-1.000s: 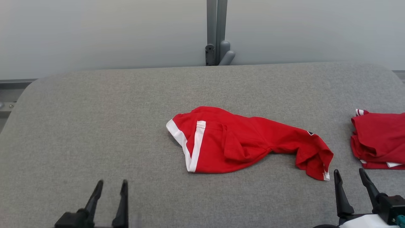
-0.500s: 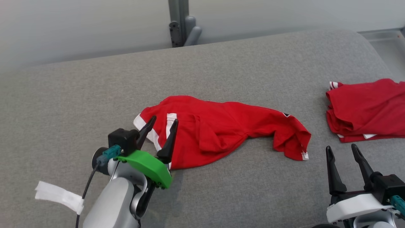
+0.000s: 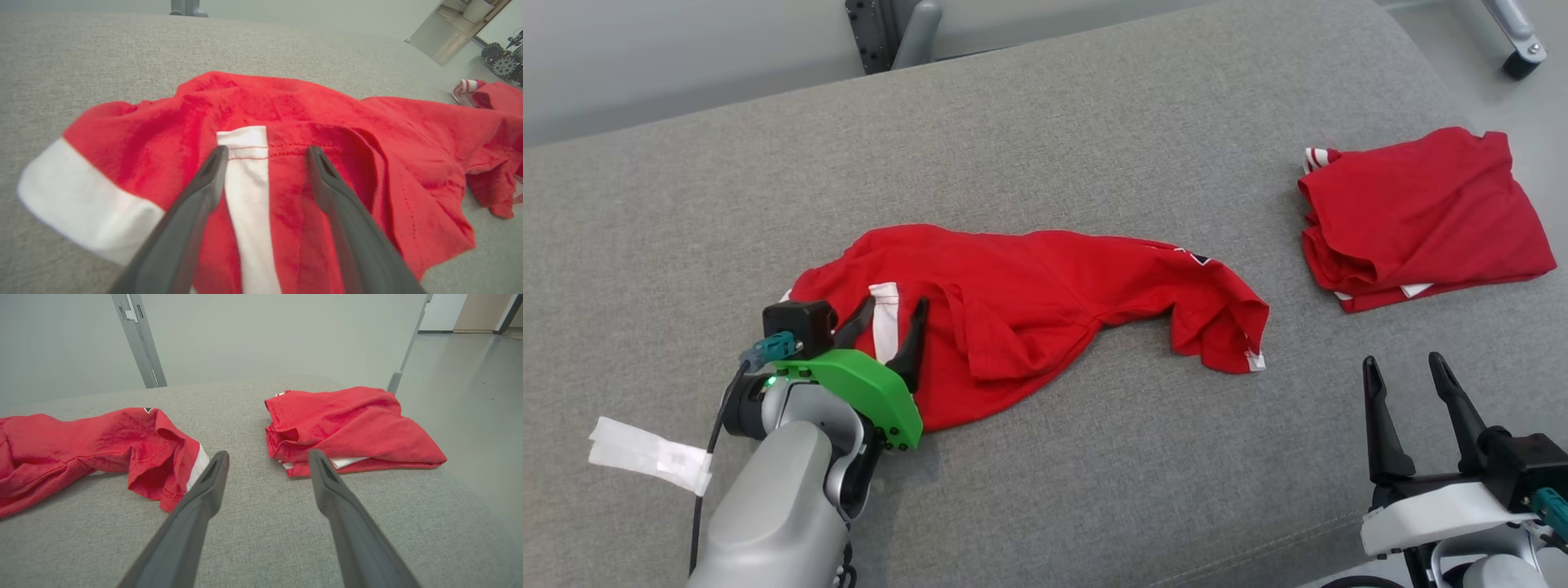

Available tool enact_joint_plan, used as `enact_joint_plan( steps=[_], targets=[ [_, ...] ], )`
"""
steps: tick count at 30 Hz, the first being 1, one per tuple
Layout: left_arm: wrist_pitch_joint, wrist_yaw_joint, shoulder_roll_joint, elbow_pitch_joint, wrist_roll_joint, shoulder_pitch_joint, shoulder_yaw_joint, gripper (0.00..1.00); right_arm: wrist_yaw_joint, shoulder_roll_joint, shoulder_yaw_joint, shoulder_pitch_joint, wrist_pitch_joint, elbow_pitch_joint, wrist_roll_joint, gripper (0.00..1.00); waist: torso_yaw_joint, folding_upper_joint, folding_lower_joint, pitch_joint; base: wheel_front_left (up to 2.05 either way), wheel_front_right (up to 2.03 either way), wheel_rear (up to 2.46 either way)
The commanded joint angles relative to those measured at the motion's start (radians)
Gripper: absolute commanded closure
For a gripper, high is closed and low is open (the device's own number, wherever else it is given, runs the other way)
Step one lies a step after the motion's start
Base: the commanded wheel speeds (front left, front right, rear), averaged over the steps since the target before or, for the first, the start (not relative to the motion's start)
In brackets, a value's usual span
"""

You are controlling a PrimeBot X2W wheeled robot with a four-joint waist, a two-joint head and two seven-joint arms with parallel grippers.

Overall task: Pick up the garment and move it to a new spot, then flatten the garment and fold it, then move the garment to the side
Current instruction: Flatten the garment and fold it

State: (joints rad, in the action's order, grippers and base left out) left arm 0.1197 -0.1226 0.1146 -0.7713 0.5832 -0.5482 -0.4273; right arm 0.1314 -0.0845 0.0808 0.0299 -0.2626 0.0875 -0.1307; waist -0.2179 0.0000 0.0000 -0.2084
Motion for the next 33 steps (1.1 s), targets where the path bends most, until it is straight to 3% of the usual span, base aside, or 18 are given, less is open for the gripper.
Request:
enact_joint_plan(
  steps=[1,12,20,21,22,23,27,33],
  targets=[
    [0.018,0.003,0.008,-0.022,0.008,-0.026,0.007,0.00,-0.002,-0.001,0.004,-0.010,-0.003,-0.004,-0.008,0.00,-0.012,0.0000,0.0000,-0.014,0.00,0.00,0.00],
    [0.057,-0.007,0.006,-0.111,0.034,-0.063,-0.006,0.00,-0.002,-0.007,0.004,-0.013,-0.003,0.006,0.000,0.00,0.016,0.0000,0.0000,-0.002,0.00,0.00,0.00],
    [0.053,-0.008,-0.031,-0.095,0.086,-0.050,-0.104,0.00,-0.002,-0.011,-0.002,-0.015,-0.003,0.012,-0.011,0.00,0.021,0.0000,0.0000,0.002,0.00,0.00,0.00],
    [0.055,-0.009,-0.030,-0.093,0.089,-0.049,-0.112,0.07,-0.002,-0.011,-0.003,-0.015,-0.003,0.013,-0.011,0.00,0.019,0.0000,0.0000,0.002,0.00,0.00,0.00],
    [0.059,-0.009,-0.030,-0.090,0.092,-0.051,-0.120,0.21,-0.002,-0.010,-0.003,-0.015,-0.003,0.013,-0.011,0.00,0.018,0.0000,0.0000,0.002,0.00,0.00,0.00],
    [0.062,-0.009,-0.029,-0.087,0.098,-0.054,-0.130,0.50,-0.002,-0.011,-0.003,-0.014,-0.003,0.013,-0.011,0.00,0.016,0.0000,0.0000,0.002,0.00,0.00,0.00],
    [0.085,-0.009,-0.023,-0.070,0.104,-0.068,-0.158,1.00,-0.002,-0.011,0.004,-0.004,-0.003,0.015,-0.011,0.00,0.011,0.0000,0.0000,0.004,0.00,0.00,0.00],
    [0.082,-0.009,-0.040,0.013,0.079,-0.043,-0.247,1.00,-0.002,-0.007,0.008,0.006,-0.003,0.020,-0.011,0.00,0.007,0.0000,0.0000,0.015,0.00,0.00,0.00]
  ],
)
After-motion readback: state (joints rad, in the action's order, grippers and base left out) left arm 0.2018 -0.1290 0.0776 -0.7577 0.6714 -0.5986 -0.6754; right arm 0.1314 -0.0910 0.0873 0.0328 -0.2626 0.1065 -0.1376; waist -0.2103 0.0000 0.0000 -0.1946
